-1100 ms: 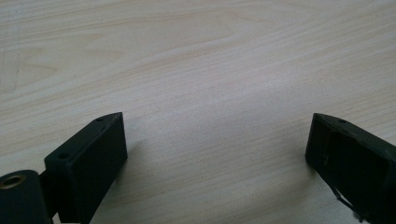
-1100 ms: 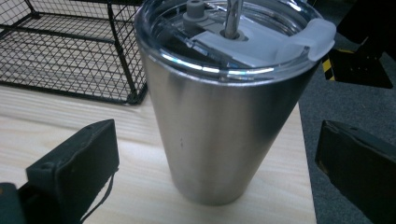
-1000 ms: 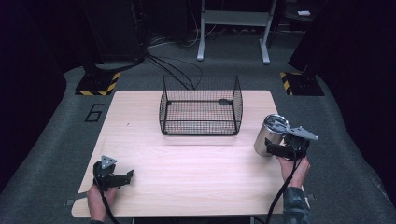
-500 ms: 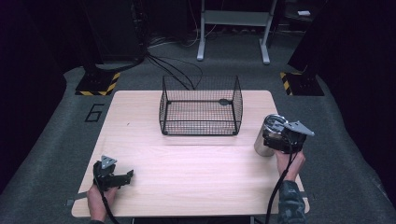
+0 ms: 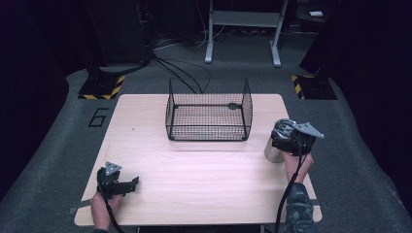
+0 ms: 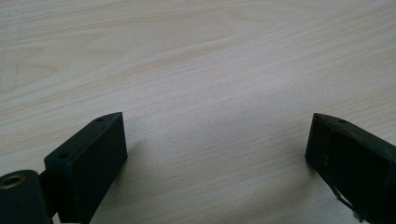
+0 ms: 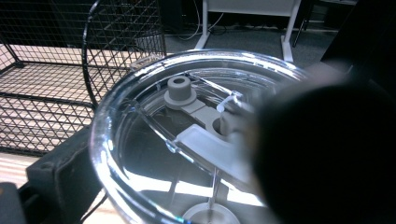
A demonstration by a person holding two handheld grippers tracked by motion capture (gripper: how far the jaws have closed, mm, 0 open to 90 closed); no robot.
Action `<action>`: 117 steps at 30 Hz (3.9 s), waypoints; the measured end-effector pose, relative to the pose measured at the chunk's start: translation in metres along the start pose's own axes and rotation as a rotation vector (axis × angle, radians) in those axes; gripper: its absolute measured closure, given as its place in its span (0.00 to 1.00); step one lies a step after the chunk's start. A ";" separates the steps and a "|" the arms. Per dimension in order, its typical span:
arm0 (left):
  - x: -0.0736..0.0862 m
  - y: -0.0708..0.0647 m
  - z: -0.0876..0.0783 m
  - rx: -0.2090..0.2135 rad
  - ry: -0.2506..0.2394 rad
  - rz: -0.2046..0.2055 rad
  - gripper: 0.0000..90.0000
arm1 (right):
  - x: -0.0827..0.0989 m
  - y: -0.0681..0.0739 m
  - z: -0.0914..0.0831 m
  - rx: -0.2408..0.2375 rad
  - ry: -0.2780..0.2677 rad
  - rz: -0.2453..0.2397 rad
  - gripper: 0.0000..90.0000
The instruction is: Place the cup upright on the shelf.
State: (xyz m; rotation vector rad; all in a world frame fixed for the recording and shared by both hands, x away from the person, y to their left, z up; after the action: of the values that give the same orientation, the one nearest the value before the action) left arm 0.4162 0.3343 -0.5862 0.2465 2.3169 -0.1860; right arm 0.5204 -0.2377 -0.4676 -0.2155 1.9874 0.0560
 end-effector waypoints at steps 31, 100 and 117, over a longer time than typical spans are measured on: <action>0.000 0.000 0.000 0.000 -0.001 0.001 0.06 | -0.001 0.000 -0.001 0.000 -0.019 -0.013 0.04; 0.000 -0.001 0.000 0.001 -0.001 -0.010 0.06 | -0.050 0.087 -0.049 -0.258 -0.064 -0.145 0.04; 0.000 -0.001 0.000 0.002 -0.002 -0.009 0.06 | -0.069 0.112 -0.052 -0.320 -0.079 -0.170 0.04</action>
State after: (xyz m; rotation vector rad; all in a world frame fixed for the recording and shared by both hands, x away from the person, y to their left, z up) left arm 0.4160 0.3335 -0.5864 0.2361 2.3168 -0.1926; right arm 0.4816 -0.1260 -0.3904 -0.5793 1.8674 0.2696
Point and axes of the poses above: each handheld gripper's, and its own axes: z roughly forward along the jaws, x roughly out of its underside, y roughly to its left, the point moved 8 cm from there along z, roughly forward along the jaws, and after that the axes turned 5 degrees about -z, right-handed, at the moved point
